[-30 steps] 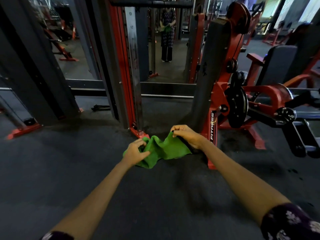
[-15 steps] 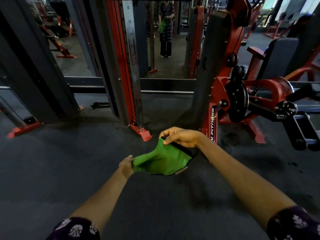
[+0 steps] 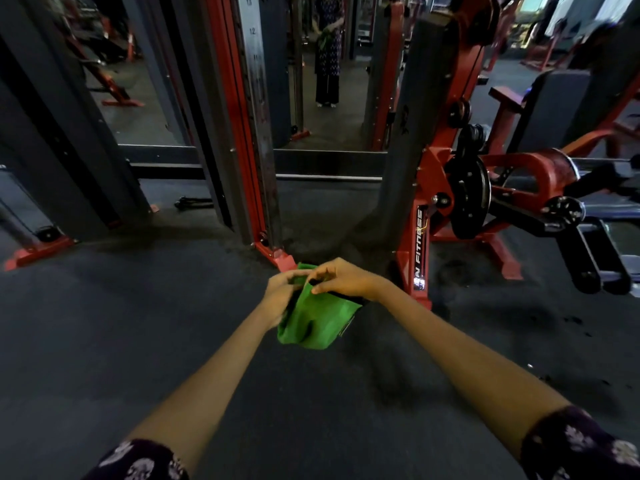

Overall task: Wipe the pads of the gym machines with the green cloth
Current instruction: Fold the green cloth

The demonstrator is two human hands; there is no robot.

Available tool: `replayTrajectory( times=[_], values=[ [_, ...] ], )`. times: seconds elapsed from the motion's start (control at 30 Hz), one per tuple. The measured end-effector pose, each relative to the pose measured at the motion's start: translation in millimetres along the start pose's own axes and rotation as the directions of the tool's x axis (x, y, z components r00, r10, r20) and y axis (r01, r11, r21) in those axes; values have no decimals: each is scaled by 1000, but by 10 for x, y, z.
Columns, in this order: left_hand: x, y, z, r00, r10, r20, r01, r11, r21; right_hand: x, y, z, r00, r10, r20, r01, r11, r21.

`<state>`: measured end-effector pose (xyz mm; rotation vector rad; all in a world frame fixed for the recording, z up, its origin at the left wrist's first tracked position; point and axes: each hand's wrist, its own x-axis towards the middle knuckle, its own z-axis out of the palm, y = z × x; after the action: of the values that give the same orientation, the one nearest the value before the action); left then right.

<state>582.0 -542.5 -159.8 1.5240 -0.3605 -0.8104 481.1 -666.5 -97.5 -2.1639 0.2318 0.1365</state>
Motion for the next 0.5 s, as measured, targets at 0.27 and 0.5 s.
replayTrajectory(
  times=[0.27, 0.5],
  values=[
    [-9, 264, 130, 982, 164, 94, -179, 967, 183, 61, 104, -65, 906, -131, -404, 30, 969, -247],
    [-85, 119, 69, 980, 185, 78, -198, 953, 231, 17, 110, -191, 963, -8, -269, -31, 990, -141]
  ],
)
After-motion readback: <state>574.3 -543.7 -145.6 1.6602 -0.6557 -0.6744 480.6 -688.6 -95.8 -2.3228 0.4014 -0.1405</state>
